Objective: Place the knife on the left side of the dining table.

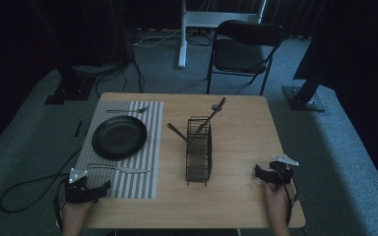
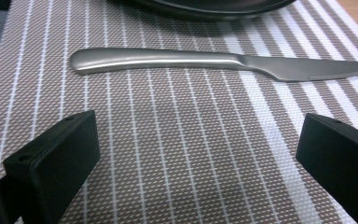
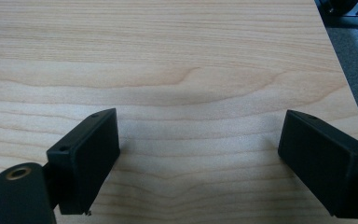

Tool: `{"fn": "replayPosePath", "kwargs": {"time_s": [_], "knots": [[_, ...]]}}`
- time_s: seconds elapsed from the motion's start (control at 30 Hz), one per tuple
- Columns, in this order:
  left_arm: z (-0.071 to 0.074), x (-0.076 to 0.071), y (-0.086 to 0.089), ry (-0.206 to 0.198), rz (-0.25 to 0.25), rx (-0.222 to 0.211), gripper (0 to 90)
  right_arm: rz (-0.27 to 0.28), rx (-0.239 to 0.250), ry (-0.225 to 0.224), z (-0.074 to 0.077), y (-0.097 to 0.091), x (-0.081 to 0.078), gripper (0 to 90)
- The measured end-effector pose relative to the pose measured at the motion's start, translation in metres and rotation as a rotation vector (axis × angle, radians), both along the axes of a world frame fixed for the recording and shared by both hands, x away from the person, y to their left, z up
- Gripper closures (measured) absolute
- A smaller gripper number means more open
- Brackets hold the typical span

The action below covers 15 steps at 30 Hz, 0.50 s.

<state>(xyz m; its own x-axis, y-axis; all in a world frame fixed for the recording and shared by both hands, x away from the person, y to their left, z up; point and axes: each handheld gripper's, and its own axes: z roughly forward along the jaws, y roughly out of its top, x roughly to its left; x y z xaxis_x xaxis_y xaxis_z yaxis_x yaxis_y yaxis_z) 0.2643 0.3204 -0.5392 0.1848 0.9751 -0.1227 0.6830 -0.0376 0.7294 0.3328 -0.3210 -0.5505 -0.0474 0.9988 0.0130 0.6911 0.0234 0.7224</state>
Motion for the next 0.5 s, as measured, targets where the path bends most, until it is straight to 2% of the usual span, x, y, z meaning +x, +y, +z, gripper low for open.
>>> {"fn": "replayPosePath", "kwargs": {"time_s": [0.13, 0.17, 0.23, 0.27, 0.3, 0.33, 0.5], "knots": [[0.0007, -0.0056, -0.0004, -0.087, 0.057, 0.046, 0.0, 0.0, 0.0, 0.0, 0.0, 0.0, 0.0, 11.5], [0.0007, -0.0065, -0.0007, -0.099, 0.067, 0.061, 0.0, 0.0, 0.0, 0.0, 0.0, 0.0, 0.0, 11.5], [0.0005, -0.007, -0.001, -0.104, 0.077, 0.077, 0.0, 0.0, 0.0, 0.0, 0.0, 0.0, 0.0, 11.5], [-0.0006, -0.0074, -0.0017, -0.1, 0.088, 0.103, 0.0, 0.0, 0.0, 0.0, 0.0, 0.0, 0.0, 11.5], [-0.0006, -0.0074, -0.0017, -0.1, 0.088, 0.103, 0.0, 0.0, 0.0, 0.0, 0.0, 0.0, 0.0, 11.5], [-0.0018, -0.0075, -0.0027, -0.1, 0.095, 0.129, 0.0, 0.0, 0.0, 0.0, 0.0, 0.0, 0.0, 11.5], [-0.0019, -0.0074, -0.002, -0.103, 0.115, 0.144, 0.0, 0.0, 0.0, 0.0, 0.0, 0.0, 0.0, 11.5]]}}
